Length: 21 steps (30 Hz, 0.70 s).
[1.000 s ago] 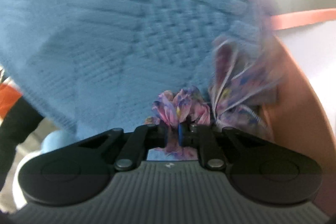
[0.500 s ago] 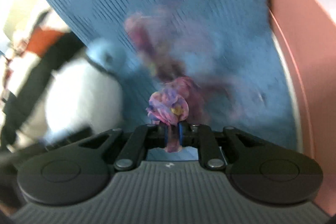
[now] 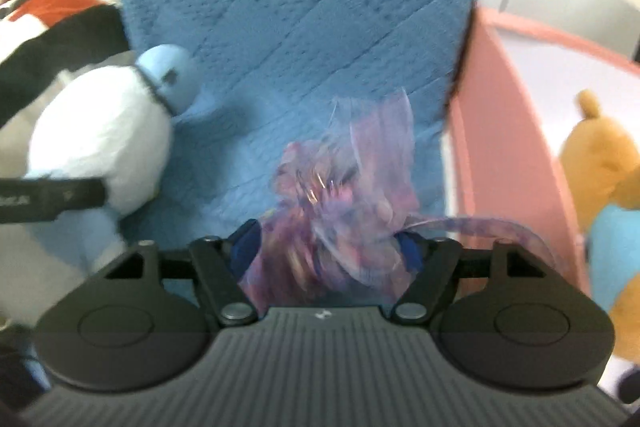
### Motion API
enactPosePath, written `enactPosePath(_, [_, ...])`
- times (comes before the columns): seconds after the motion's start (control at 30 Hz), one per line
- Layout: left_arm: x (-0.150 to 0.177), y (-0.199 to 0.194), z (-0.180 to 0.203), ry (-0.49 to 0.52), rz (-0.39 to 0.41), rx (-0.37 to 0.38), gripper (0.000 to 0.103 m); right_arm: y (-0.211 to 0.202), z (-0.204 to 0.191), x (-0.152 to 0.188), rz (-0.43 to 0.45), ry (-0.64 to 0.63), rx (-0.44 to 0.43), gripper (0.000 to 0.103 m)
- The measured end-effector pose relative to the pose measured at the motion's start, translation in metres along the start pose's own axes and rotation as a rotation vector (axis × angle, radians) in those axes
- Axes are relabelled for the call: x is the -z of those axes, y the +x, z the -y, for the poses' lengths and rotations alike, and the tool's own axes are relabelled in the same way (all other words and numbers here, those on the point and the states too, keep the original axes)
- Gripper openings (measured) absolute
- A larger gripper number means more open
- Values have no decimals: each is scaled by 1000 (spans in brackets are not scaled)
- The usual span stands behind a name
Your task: Organize objects
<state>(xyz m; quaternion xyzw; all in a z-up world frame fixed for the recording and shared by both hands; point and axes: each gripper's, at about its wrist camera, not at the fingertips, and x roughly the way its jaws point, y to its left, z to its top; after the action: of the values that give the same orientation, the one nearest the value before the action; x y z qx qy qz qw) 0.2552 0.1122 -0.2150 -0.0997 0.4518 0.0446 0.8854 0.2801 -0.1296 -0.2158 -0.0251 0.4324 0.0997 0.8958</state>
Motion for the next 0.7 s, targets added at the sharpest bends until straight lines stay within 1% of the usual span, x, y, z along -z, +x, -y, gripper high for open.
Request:
enactPosePath(0.07, [0,1,0,4,-1,-1,84,-5,5,-2,35,16,1,83])
enactPosePath(0.1, [-1,1,0,8,-2,-1,84,-2,4,-5,38,16,-7,83])
enactPosePath(0.2, [-2,2,0,23,-6,-4,85,11,-1,-8,4,0,-16,83])
enactPosePath(0.27, [-3,2,2,47,-7,-8,85,21,-5,-5,-32,-41,-4,83])
enactPosePath(0.33, [-2,2,3,62,-5,-10,85,30,-12,-4,-49,-80,7,83])
enactPosePath(0.57, [-2,4,4,78,-11,-11,86,43,-36,8,-69,-241,-18,83])
enactPosePath(0.67, [-3,5,2,71,-12,-6,87,48,-43,14,-74,-275,-14,83])
enactPosePath(0.7, [-4,6,2,70,-15,-6,87,48,-44,16,-60,-277,-15,83])
